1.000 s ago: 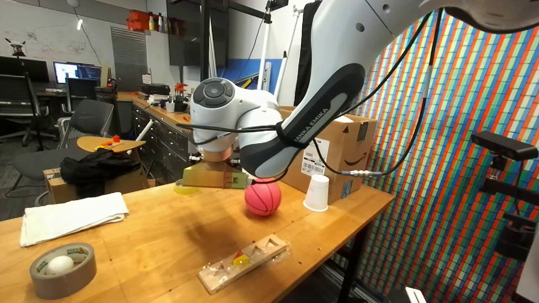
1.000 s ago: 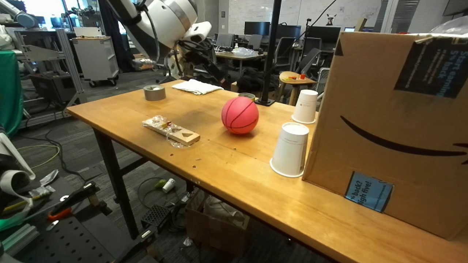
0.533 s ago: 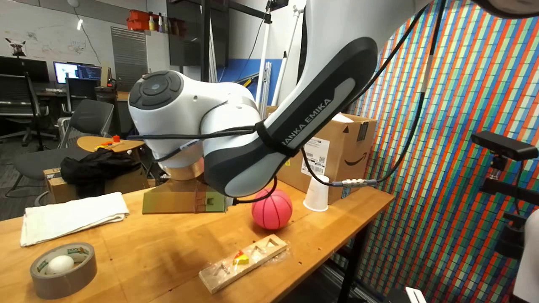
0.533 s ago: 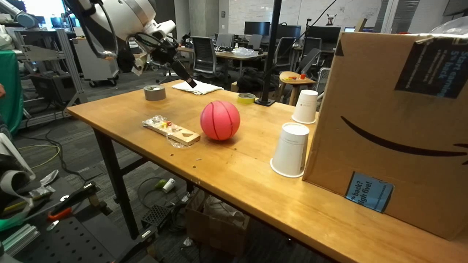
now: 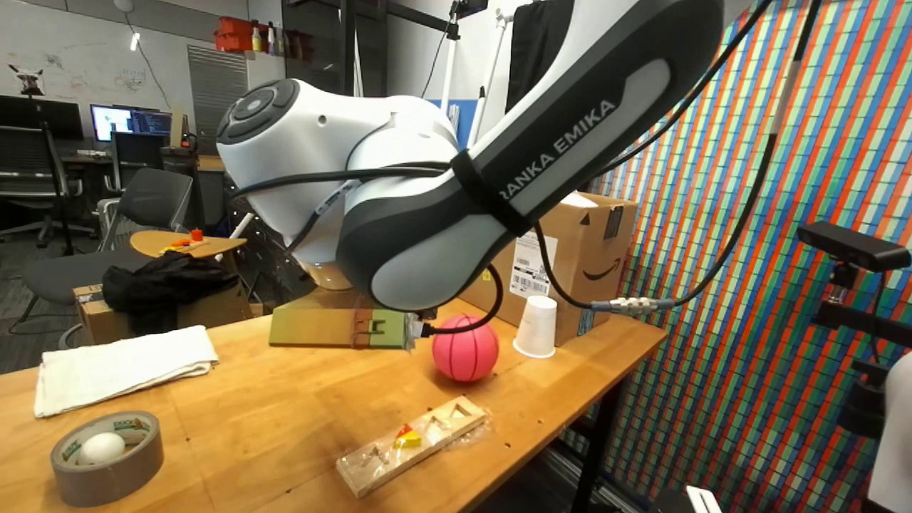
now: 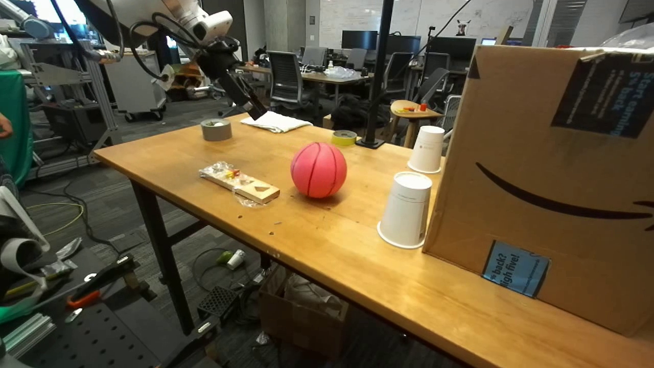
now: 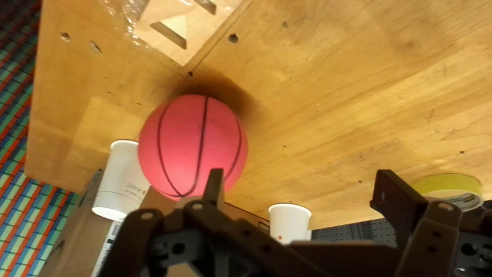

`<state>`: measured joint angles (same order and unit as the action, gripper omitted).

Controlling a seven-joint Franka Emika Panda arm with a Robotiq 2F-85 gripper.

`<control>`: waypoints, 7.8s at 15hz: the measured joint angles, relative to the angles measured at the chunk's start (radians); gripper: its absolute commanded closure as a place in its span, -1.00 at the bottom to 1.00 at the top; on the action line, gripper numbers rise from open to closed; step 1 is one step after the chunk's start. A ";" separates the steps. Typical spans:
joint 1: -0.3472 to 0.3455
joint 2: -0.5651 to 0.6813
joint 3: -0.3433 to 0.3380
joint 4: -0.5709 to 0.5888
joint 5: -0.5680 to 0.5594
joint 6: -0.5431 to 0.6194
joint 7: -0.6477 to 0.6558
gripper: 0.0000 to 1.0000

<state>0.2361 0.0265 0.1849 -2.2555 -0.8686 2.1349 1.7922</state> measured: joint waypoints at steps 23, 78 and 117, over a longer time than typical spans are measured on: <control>-0.103 0.156 -0.079 0.000 0.145 0.107 0.009 -1.00; -0.045 0.218 -0.079 0.106 -0.021 -0.056 0.149 -1.00; 0.013 0.252 0.001 0.184 -0.180 -0.114 0.208 -1.00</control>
<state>0.2495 0.2782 0.1855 -2.0712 -1.0485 2.0212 2.0005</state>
